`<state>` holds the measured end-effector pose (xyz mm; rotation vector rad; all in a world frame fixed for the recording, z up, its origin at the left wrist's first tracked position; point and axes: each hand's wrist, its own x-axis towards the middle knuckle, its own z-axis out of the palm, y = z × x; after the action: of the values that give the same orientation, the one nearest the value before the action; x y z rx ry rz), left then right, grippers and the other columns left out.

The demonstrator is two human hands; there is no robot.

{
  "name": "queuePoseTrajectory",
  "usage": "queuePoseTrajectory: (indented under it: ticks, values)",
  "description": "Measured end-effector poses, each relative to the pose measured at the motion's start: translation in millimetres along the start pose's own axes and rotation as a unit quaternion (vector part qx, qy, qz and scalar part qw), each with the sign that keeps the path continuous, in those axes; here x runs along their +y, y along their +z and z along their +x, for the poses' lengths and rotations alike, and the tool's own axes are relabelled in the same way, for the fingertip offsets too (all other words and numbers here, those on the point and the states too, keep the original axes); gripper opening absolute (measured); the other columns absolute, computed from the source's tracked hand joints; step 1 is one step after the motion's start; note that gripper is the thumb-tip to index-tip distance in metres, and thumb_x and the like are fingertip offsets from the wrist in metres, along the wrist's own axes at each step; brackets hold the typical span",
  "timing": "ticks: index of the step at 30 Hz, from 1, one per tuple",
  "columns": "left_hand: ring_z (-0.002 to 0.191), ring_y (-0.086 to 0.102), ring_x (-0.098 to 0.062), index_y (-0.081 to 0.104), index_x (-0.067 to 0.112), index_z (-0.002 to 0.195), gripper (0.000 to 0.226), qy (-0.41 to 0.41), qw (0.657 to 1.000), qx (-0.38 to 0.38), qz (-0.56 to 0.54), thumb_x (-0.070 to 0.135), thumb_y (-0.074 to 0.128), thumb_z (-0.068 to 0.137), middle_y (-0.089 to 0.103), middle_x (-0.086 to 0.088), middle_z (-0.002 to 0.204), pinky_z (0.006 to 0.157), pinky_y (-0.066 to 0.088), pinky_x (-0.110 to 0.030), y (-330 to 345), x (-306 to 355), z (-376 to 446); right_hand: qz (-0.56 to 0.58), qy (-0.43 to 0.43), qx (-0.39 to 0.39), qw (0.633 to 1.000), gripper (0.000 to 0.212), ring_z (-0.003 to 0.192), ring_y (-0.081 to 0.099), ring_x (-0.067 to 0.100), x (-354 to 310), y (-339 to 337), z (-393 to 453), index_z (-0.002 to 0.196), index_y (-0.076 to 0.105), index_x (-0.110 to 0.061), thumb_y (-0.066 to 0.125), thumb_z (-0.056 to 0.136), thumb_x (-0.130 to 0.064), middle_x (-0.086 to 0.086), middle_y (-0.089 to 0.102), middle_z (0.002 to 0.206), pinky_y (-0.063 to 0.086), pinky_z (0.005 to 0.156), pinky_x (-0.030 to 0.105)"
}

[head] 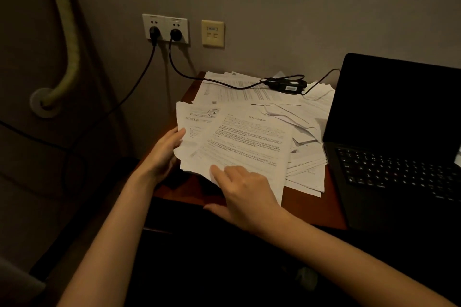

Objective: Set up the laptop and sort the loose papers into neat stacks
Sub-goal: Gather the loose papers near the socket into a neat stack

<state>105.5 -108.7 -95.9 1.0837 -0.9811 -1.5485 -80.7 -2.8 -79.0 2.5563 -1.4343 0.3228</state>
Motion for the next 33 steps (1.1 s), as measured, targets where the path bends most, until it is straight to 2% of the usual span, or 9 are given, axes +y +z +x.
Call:
queuePoseTrajectory:
  ticks: [4, 8, 11, 16, 20, 23, 26, 30, 33]
  values:
    - [0.098, 0.063, -0.023, 0.058, 0.011, 0.113, 0.026, -0.058, 0.996, 0.016, -0.063, 0.028, 0.043, 0.1, 0.063, -0.009, 0.101, 0.074, 0.054, -0.031, -1, 6, 4, 0.017, 0.015, -0.065, 0.998, 0.03, 0.094, 0.058, 0.03, 0, -7, 2, 0.124, 0.038, -0.013, 0.046, 0.098, -0.024, 0.008, 0.061, 0.108, 0.034, 0.064, 0.034]
    - [0.101, 0.065, -0.026, 0.054, 0.015, 0.124, 0.03, -0.106, 0.991, 0.031, -0.081, 0.028, 0.043, 0.1, 0.065, -0.012, 0.112, 0.065, 0.06, -0.034, 3, 17, 4, -0.048, 0.063, -0.111, 0.991, 0.053, 0.098, 0.058, 0.031, 7, -12, 8, 0.137, 0.028, -0.006, 0.047, 0.088, 0.001, 0.01, 0.06, 0.11, 0.03, 0.065, 0.033]
    - [0.092, 0.067, -0.022, 0.051, 0.007, 0.121, 0.023, -0.119, 0.99, 0.058, -0.04, 0.013, 0.044, 0.1, 0.065, -0.01, 0.105, 0.058, 0.059, -0.029, 7, 22, 5, -0.053, 0.09, -0.132, 0.986, 0.042, 0.099, 0.059, 0.032, 11, -22, 10, 0.126, 0.038, -0.006, 0.044, 0.086, 0.005, 0.01, 0.059, 0.113, 0.029, 0.066, 0.032]
    - [0.06, 0.068, -0.015, 0.06, 0.008, 0.098, 0.03, -0.101, 0.992, 0.072, -0.039, 0.024, 0.036, 0.104, 0.068, -0.007, 0.076, 0.048, 0.052, -0.02, 6, 25, 4, -0.059, 0.0, 0.106, 0.993, 0.049, 0.07, 0.068, 0.023, 16, -17, 0, 0.111, 0.065, -0.002, 0.07, 0.063, 0.003, 0.013, 0.069, 0.094, 0.048, 0.047, 0.027]
    - [0.1, 0.067, -0.031, 0.062, 0.012, 0.11, 0.056, -0.117, 0.991, 0.021, -0.066, 0.057, 0.031, 0.096, 0.071, -0.013, 0.105, 0.078, 0.056, -0.041, -7, 25, 5, -0.02, -0.056, 0.087, 0.994, 0.028, 0.069, 0.067, 0.021, 37, 11, 7, 0.098, 0.07, -0.008, 0.073, 0.07, -0.008, 0.007, 0.069, 0.085, 0.053, 0.05, 0.026]
    - [0.102, 0.067, -0.027, 0.058, 0.012, 0.122, 0.034, -0.112, 0.993, 0.026, 0.001, 0.031, 0.055, 0.094, 0.068, -0.01, 0.115, 0.085, 0.053, -0.04, 0, 21, 7, 0.061, -0.034, 0.019, 0.997, 0.03, 0.069, 0.068, 0.02, 49, 19, 12, 0.094, 0.071, -0.013, 0.046, 0.077, -0.018, 0.001, 0.07, 0.083, 0.052, 0.045, 0.025]
    - [0.098, 0.063, -0.018, 0.058, 0.017, 0.106, 0.027, -0.012, 0.984, 0.081, 0.158, -0.001, 0.062, 0.087, 0.064, -0.005, 0.117, 0.075, 0.052, -0.03, 11, 11, 3, 0.15, -0.039, -0.023, 0.988, 0.033, 0.091, 0.068, 0.025, 52, 17, 18, 0.108, 0.069, -0.013, 0.05, 0.083, -0.021, 0.004, 0.072, 0.103, 0.058, 0.067, 0.037]
    - [0.099, 0.061, -0.023, 0.055, 0.003, 0.116, 0.04, 0.078, 0.972, 0.182, 0.129, -0.006, 0.069, 0.079, 0.062, -0.012, 0.117, 0.078, 0.049, -0.031, -6, 1, -5, 0.225, 0.035, -0.032, 0.973, 0.049, 0.122, 0.049, 0.011, 65, 7, 16, 0.13, 0.057, -0.023, 0.039, 0.094, -0.052, -0.005, 0.058, 0.131, 0.039, 0.101, 0.028]
    - [0.103, 0.061, -0.026, 0.051, -0.001, 0.122, 0.049, 0.123, 0.942, 0.269, 0.156, -0.005, 0.072, 0.077, 0.061, -0.016, 0.121, 0.083, 0.048, -0.034, -32, 1, -16, 0.21, 0.118, 0.008, 0.971, 0.041, 0.129, 0.042, 0.014, 95, 6, 19, 0.138, 0.046, -0.021, 0.047, 0.098, -0.032, -0.002, 0.049, 0.14, 0.034, 0.108, 0.033]
